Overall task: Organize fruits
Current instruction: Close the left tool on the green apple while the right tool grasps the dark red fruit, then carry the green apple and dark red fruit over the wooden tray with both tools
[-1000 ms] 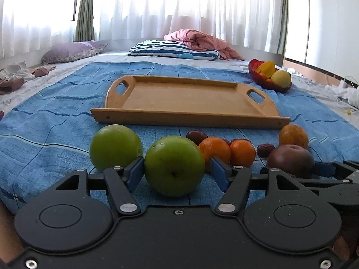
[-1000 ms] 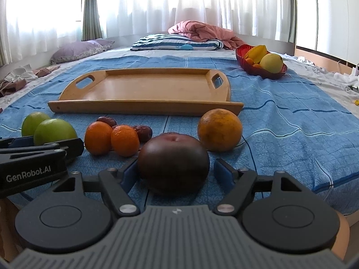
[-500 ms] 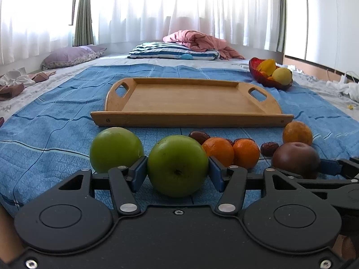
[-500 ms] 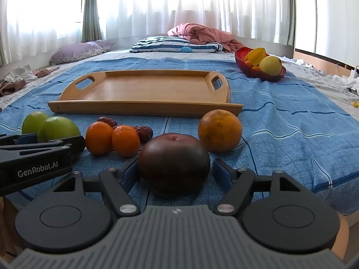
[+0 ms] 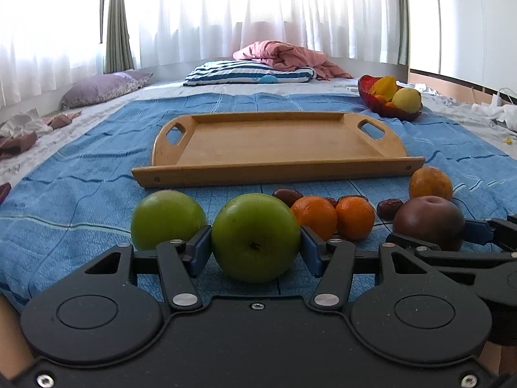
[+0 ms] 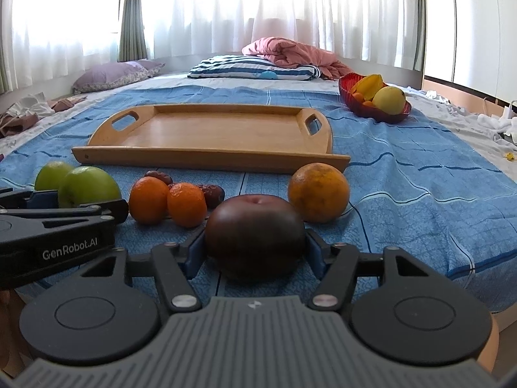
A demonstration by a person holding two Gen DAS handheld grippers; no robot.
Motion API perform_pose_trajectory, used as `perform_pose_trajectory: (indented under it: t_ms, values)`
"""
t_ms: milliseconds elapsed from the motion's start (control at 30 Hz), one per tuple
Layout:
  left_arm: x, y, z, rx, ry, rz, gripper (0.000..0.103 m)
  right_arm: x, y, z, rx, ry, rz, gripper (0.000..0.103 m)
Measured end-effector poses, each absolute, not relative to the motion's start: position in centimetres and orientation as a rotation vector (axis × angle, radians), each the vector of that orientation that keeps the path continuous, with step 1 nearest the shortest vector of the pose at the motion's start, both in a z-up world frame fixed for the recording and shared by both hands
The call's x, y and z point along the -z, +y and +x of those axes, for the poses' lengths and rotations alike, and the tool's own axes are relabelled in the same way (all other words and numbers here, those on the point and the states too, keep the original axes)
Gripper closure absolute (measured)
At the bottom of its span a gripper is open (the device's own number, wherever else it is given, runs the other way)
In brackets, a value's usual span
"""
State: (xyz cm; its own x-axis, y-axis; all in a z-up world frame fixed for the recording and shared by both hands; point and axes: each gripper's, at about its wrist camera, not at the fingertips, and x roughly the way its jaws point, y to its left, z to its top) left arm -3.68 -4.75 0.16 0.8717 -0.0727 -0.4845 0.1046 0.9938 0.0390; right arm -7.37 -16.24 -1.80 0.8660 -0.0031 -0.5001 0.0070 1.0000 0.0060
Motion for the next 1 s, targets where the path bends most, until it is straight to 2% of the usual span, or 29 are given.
perform_pose_trajectory:
  t_ms: [533, 1000]
  values:
    - [-5.6, -3.5, -2.9, 0.124, 0.417, 0.06, 0.048, -2.2, -17.6, -7.1, -0.037, 0.428, 0.102, 0.038]
    - [-12.3, 0.2, 6.1, 0.181, 0.465, -0.035, 0.048, -7.9, -21.5, 1.4, -0.095, 0.438, 0.215, 0.038]
